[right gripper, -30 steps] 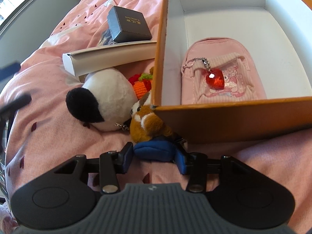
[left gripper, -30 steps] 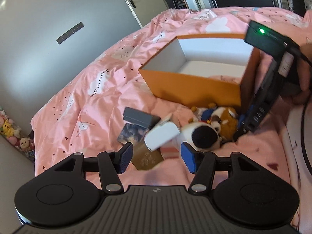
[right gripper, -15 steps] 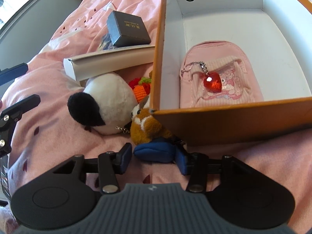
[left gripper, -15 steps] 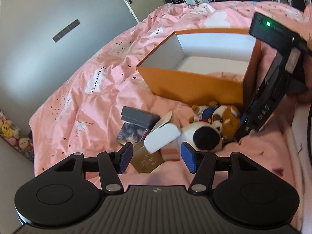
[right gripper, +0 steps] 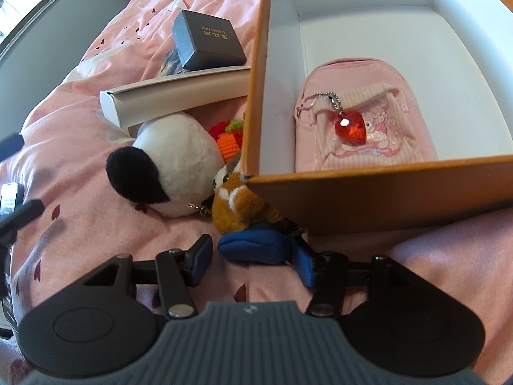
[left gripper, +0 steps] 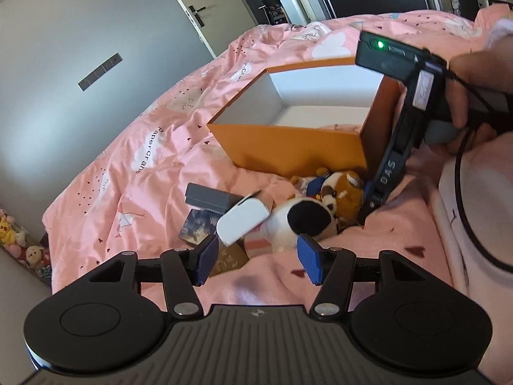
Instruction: Organize objects
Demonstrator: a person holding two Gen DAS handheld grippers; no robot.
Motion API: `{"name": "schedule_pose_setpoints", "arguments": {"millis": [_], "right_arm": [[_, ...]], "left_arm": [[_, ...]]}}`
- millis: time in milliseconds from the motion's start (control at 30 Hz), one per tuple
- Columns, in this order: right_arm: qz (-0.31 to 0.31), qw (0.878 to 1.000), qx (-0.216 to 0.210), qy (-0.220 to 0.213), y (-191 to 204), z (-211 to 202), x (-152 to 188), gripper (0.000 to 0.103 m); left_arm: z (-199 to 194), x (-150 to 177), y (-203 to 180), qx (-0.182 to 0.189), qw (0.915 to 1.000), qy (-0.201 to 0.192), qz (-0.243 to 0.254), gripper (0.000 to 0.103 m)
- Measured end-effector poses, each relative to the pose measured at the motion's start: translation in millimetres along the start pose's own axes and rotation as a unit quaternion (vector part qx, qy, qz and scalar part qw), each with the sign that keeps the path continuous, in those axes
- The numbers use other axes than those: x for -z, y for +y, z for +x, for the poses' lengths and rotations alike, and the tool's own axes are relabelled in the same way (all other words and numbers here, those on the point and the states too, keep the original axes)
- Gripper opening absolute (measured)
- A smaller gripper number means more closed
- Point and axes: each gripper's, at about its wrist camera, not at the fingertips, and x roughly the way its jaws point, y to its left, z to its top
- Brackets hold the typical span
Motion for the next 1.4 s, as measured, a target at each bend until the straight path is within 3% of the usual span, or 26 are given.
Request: {"name": "schedule_pose_setpoints", "arguments": {"millis": [233,367,500,633,867,1400], "right_arm": [[-0.003,1.0,0.003,0.002,-0.4,1.0,0.2,0.056],[-0.003,1.0,0.003,0.001,-1.9,-0.1,1.0,0.056],[-0.004,1.0,0.003,0.0,-1.0,0.0,1.1,0.056],[-0.002,1.0,-0.002,-0.004,-1.2,-0.8,-0.2,0.056],[0.0,1.0,-0.006,-0.002,-0.9,1.9,-2.8,0.056],[0.013,1.0,-0.012,-0.01,-5.5,-2.1,-3.7,0.057]], "left_arm": [[14.1,8.9,3.9,-0.019,0.9993,0.019,0.026,0.067],[17.7,-3.3,30.9,-0.026,0.9995,0.013,-0.014,0.067],[18.3,-12.8,36.7,-0.036,0.9992,0.008,-0.014,0.067],[19.3,-19.8,39.9,-0.016,0.999,0.013,-0.039,0.067],[7.2,-15.5,28.5,0.016,0.9996,0.019,-0.012,0.067],[17.8,3.3,8.9,0.016,0.999,0.039,0.01,0.067]]}}
